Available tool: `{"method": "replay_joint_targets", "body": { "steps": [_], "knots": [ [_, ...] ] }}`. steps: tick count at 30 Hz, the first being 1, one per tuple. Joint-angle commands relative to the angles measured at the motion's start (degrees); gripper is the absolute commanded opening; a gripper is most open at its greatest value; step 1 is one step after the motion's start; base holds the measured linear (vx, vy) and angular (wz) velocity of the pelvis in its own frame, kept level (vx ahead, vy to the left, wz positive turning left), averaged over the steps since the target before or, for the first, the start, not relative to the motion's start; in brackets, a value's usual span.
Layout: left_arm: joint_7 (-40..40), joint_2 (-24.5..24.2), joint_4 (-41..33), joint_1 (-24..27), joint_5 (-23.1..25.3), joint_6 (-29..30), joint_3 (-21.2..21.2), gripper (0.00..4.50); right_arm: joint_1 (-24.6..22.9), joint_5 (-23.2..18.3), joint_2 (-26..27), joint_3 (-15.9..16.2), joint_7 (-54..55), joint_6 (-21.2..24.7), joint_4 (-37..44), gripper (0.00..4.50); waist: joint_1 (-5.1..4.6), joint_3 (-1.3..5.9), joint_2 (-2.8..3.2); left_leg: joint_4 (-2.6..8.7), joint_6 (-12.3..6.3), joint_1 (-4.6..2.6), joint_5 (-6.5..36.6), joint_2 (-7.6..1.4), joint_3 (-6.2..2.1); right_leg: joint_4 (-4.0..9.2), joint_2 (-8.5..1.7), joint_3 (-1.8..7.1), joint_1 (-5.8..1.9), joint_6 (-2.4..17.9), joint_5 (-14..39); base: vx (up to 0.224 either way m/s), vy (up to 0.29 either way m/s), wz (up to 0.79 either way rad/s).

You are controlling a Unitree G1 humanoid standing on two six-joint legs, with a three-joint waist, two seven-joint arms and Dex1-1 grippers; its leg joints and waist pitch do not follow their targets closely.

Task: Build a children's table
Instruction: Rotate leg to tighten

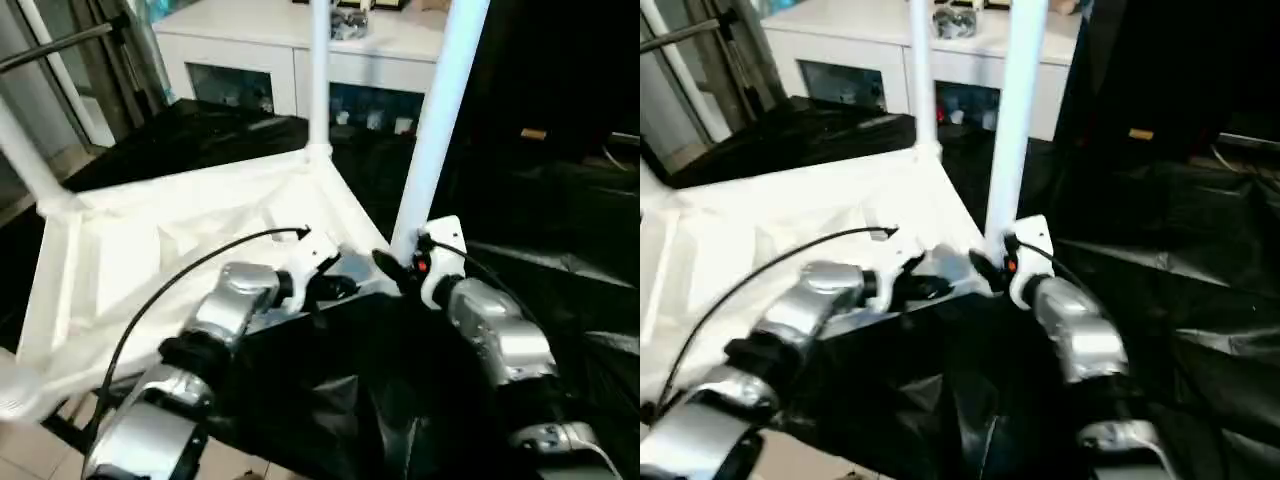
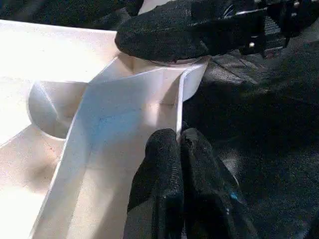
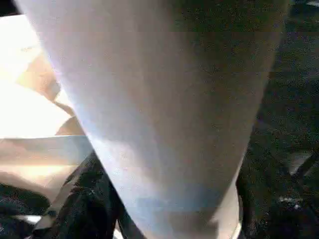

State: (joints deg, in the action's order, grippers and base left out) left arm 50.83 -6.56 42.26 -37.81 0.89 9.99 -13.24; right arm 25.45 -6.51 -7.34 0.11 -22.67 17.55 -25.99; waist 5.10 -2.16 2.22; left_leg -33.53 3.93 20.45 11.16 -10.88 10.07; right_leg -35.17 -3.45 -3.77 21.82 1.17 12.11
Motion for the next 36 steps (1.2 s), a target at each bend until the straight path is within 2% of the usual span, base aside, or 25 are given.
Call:
{"method": "replay_joint_targets", "body": {
  "steps": [1, 5, 7, 9, 11, 14, 16, 18, 20, 21, 25, 30, 36],
  "knots": [
    [-0.50, 2.18, -1.02, -0.78, -0.38, -1.25, -0.71, 0.00, -2.02, 0.08, 2.85, 5.45, -4.27, 3.31, -1.59, 3.36, -0.13, 2.68, -0.57, 3.98, -1.80, -0.20, 8.50, -2.39, -0.91, 4.96, -5.26, 3.16, -2.39, 10.39, 10.46, 0.000, 0.000, 0.00],
    [2.75, 1.07, -2.26, 0.03, -1.05, -1.92, -1.62, 0.00, -2.14, 0.79, 1.38, 6.55, -5.96, 1.65, -0.83, 3.66, -0.21, 2.78, -0.49, 4.13, -1.59, -0.22, 9.33, -2.56, -1.02, 4.87, -5.27, 3.15, -2.44, 10.47, 9.55, 0.000, 0.000, 0.00],
    [6.69, -0.71, -3.85, 1.06, -1.61, -2.53, -2.48, 0.00, -2.83, -0.05, -1.07, 7.60, -10.82, 0.88, 1.10, 3.76, -0.15, 2.82, -0.13, 4.08, -1.69, -0.16, 8.94, -2.53, -1.09, 4.72, -5.27, 3.13, -2.54, 10.88, 8.03, 0.000, 0.000, 0.00],
    [10.88, -2.67, -5.42, 2.11, -2.10, -3.04, -3.00, 0.00, -3.99, -1.60, -4.16, 8.47, -17.66, 0.35, 3.81, 3.76, -0.06, 2.98, -0.40, 3.85, -3.16, 0.20, 7.38, -2.58, -1.06, 4.31, -5.22, 3.18, -2.99, 11.14, 3.52, 0.000, 0.000, 0.00],
    [12.43, -3.52, -6.07, 2.49, -2.33, -2.61, -3.05, 0.00, -4.57, -2.63, -5.59, 8.52, -20.93, 0.44, 5.13, 3.76, -0.15, 3.09, -0.35, 3.69, -3.82, 0.12, 6.36, -2.59, -0.94, 3.97, -5.11, 3.08, -2.85, 12.26, 0.55, 0.000, 0.000, 0.00],
    [15.17, -5.18, -6.97, 3.06, -2.69, -2.83, -3.17, 0.00, -5.91, -4.02, -8.86, 9.04, -27.65, 0.31, 7.75, 3.76, 0.21, 3.07, -0.39, 3.57, -4.61, 0.11, 6.10, -2.74, -0.86, 3.89, -5.15, 2.96, -2.99, 13.44, -0.19, 0.000, 0.000, 0.00],
    [17.32, -6.64, -7.33, 3.30, -2.80, -3.38, -3.39, 0.00, -7.11, -5.84, -11.76, 9.58, -33.28, 0.87, 9.96, 3.76, 0.55, 3.06, -0.46, 3.53, -5.32, 0.01, 6.50, -2.89, -0.80, 3.91, -5.15, 2.91, -2.92, 13.50, 0.58, 0.000, 0.000, 0.00],
    [19.00, -8.05, -7.54, 3.39, -3.18, -3.49, -3.18, 0.00, -8.49, -7.82, -15.33, 10.98, -39.80, 2.19, 12.61, 3.76, 0.76, 2.94, -0.63, 3.56, -5.23, 0.01, 7.06, -2.90, -0.77, 4.11, -5.12, 2.83, -2.78, 13.39, 2.81, 0.000, 0.000, 0.00],
    [19.30, -8.26, -7.60, 3.41, -3.27, -3.50, -3.09, 0.00, -8.73, -8.09, -15.95, 11.28, -40.93, 2.35, 13.06, 3.76, 0.93, 2.90, -0.53, 3.60, -5.09, -0.06, 7.78, -3.10, -0.77, 4.22, -5.26, 2.90, -2.59, 13.35, 4.51, 0.000, 0.000, 0.00],
    [20.57, -8.92, -7.72, 3.35, -3.52, -3.56, -3.04, 0.00, -9.03, -9.15, -16.96, 11.61, -42.80, 3.86, 14.42, 3.76, 1.06, 2.81, -0.76, 3.63, -4.88, -0.07, 7.94, -3.00, -0.75, 4.32, -5.19, 2.87, -2.58, 13.13, 5.74, 0.000, 0.000, 0.00],
    [22.82, -9.72, -8.35, 3.51, -4.16, -3.14, -3.02, 0.00, -9.11, -9.70, -17.58, 11.96, -44.48, 4.97, 15.40, 3.76, 1.37, 2.91, -0.77, 3.59, -4.42, -0.05, 7.26, -3.00, -0.77, 4.32, -5.33, 2.91, -2.48, 12.63, 6.65, 0.000, 0.000, 0.00],
    [23.98, -10.38, -9.23, 4.15, -4.46, -3.13, -3.21, 0.00, -9.12, -10.34, -17.28, 12.08, -45.09, 5.78, 16.12, 3.34, 1.43, 3.21, -0.84, 3.35, -5.04, 0.08, 4.69, -2.98, -0.79, 3.72, -5.24, 2.82, -2.53, 13.42, 1.93, 0.000, 0.000, 0.00],
    [22.94, -9.67, -9.45, 4.81, -4.54, -3.12, -2.96, 0.00, -9.81, -11.19, -16.50, 11.93, -45.16, 7.67, 17.03, 2.91, 1.43, 3.00, -0.90, 3.47, -4.56, 0.09, 6.27, -2.92, -0.76, 4.03, -5.26, 2.82, -2.54, 12.92, 4.57, 0.000, 0.000, 0.00]
  ]
}}
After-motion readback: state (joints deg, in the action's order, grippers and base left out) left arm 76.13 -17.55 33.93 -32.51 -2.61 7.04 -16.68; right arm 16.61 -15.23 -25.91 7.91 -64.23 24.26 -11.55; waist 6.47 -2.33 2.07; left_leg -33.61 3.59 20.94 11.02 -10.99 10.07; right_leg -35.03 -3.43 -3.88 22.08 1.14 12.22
